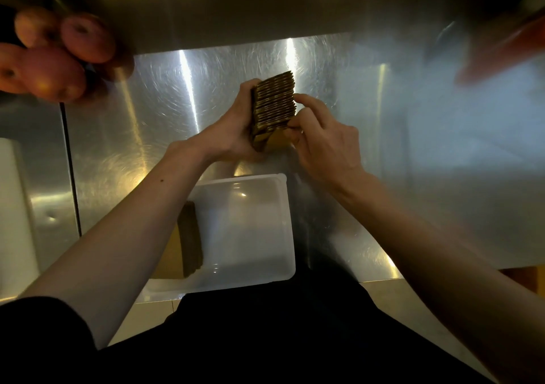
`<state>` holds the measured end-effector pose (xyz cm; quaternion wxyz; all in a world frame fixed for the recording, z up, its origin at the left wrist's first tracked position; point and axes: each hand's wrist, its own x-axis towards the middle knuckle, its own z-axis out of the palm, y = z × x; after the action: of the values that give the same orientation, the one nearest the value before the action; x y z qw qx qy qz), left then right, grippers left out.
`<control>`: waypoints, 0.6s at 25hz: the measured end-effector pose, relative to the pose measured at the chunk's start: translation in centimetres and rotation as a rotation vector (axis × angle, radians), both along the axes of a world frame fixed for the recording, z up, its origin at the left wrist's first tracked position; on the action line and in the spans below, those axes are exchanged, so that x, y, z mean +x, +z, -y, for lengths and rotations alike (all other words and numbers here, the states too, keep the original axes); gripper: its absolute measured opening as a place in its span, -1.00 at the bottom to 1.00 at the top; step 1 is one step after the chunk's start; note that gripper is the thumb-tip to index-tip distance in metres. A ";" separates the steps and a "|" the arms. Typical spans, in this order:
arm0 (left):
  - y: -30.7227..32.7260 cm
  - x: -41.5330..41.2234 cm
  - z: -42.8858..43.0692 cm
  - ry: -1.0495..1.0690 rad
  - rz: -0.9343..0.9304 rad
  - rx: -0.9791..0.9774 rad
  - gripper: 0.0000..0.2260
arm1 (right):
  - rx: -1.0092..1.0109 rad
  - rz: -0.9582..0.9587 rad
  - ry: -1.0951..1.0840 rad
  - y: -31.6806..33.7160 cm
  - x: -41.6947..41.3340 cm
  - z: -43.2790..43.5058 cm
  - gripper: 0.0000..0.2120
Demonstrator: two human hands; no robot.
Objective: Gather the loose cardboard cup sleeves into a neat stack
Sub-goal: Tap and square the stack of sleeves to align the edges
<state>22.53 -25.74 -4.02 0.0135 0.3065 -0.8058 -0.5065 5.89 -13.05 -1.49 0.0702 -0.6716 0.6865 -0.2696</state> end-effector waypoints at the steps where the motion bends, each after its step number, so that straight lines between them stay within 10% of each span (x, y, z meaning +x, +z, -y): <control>1: 0.1 0.1 0.2 -0.055 -0.024 0.020 0.04 | 0.000 -0.013 -0.008 -0.1 0.1 0.0 -0.83; 9: -0.5 -0.5 -2.3 0.249 -0.124 -0.021 -0.17 | 0.087 0.437 -0.058 -1.1 0.1 0.4 -0.44; 12: -0.4 -0.4 -2.1 0.264 -0.099 -0.007 -0.14 | 0.321 0.737 -0.103 -2.1 -2.0 0.8 0.01; 15: -0.2 -0.7 -2.0 0.253 -0.076 -0.019 -0.13 | 0.623 0.632 0.106 -3.3 -3.7 2.3 0.19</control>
<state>21.81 -23.76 -4.20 0.1107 0.3861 -0.7644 -0.5044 2.17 -15.36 -4.81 0.4894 -0.5374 0.6443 -0.2378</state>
